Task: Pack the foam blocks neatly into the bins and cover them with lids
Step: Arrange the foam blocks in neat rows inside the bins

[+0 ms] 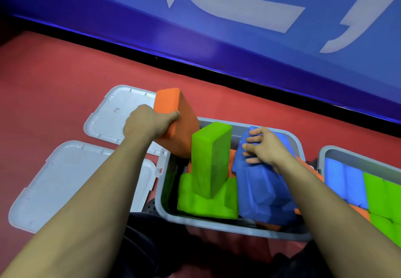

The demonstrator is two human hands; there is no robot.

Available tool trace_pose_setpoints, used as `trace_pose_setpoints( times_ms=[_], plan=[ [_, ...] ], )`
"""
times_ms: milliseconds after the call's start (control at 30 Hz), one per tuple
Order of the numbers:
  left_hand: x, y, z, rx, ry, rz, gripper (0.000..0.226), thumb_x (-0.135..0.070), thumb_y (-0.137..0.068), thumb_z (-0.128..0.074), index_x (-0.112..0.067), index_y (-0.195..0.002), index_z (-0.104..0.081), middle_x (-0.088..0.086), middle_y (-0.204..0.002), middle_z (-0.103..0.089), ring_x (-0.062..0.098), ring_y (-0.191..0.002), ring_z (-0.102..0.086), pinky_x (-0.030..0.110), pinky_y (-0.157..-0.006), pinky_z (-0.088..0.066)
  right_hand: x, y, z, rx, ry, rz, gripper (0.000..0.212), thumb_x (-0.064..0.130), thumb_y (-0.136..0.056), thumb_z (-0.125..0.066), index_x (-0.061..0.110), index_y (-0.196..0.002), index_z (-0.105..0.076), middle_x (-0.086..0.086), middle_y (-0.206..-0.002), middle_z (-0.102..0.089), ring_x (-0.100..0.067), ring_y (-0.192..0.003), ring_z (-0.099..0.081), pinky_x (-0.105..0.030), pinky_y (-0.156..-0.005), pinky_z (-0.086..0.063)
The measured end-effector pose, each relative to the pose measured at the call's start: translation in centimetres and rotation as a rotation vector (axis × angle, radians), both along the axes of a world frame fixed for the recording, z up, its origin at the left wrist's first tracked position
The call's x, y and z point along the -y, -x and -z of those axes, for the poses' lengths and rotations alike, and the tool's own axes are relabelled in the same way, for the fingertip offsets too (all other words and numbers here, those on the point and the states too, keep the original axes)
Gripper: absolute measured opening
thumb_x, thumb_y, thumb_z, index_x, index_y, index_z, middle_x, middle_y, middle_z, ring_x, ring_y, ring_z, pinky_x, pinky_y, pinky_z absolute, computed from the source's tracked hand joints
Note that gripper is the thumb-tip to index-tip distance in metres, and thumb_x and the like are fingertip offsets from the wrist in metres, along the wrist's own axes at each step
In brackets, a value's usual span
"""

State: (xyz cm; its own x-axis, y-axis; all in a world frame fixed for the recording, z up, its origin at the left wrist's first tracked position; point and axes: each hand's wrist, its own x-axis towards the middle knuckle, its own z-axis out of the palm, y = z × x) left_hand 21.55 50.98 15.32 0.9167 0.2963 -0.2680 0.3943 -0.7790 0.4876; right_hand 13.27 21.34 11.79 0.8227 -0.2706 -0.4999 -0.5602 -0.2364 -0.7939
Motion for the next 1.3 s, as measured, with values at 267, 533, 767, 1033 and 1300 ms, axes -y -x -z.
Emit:
trace_pose_setpoints(
  times_ms=[267, 533, 767, 1033, 1300],
  plan=[
    [3.5, 1.2, 0.7, -0.030, -0.083, 0.173, 0.083, -0.084, -0.060, -0.068, -0.010, -0.098, -0.064, 0.013, -0.100, -0.068, 0.036, -0.094, -0.065, 0.035, -0.070, -0.047, -4.2, 0.4, 0.9, -0.112, -0.060, -0.097, 0.058, 0.043, -0.096, -0.065, 0.013, -0.141, -0.045, -0.023, -0.127, -0.062, -0.042, -0.111, -0.066, -0.044, -0.077, -0.058],
    [3.7, 1.4, 0.9, -0.012, -0.067, 0.188, 0.084, -0.087, -0.055, -0.064, -0.012, -0.093, -0.061, 0.008, -0.089, -0.066, 0.033, -0.084, -0.064, 0.033, -0.062, -0.042, -5.2, 0.1, 2.2, 0.102, 0.474, -0.280, 0.053, 0.049, -0.088, -0.072, 0.017, -0.128, -0.059, -0.001, -0.106, -0.070, -0.021, -0.105, -0.065, -0.035, -0.090, -0.051],
    [3.5, 1.4, 0.7, 0.008, -0.081, 0.219, 0.088, -0.090, -0.049, -0.060, -0.014, -0.095, -0.058, 0.007, -0.089, -0.066, 0.032, -0.084, -0.064, 0.034, -0.065, -0.046, -6.1, -0.3, 2.7, 0.316, 0.632, -0.324, 0.065, 0.051, -0.082, -0.076, 0.027, -0.138, -0.055, -0.003, -0.125, -0.050, -0.026, -0.121, -0.050, -0.038, -0.103, -0.044],
    [3.4, 1.9, 0.5, 0.023, -0.094, 0.301, 0.076, -0.080, -0.062, -0.069, -0.017, -0.103, -0.054, 0.003, -0.096, -0.063, 0.030, -0.092, -0.061, 0.035, -0.070, -0.046, -5.9, -3.0, 2.7, 0.035, 0.773, -0.408, 0.068, 0.081, -0.084, -0.049, 0.043, -0.140, -0.042, -0.006, -0.158, -0.037, -0.034, -0.142, -0.037, -0.050, -0.112, -0.031],
    [3.7, 1.7, 0.8, 0.002, -0.118, 0.266, 0.079, -0.082, -0.061, -0.068, -0.016, -0.103, -0.056, 0.005, -0.098, -0.065, 0.032, -0.093, -0.063, 0.036, -0.071, -0.048, -5.8, -3.4, 2.2, 0.006, 0.849, -0.272, 0.067, 0.081, -0.070, -0.065, 0.030, -0.106, -0.043, -0.003, -0.115, -0.064, -0.031, -0.121, -0.047, -0.049, -0.099, -0.030]
  ],
)
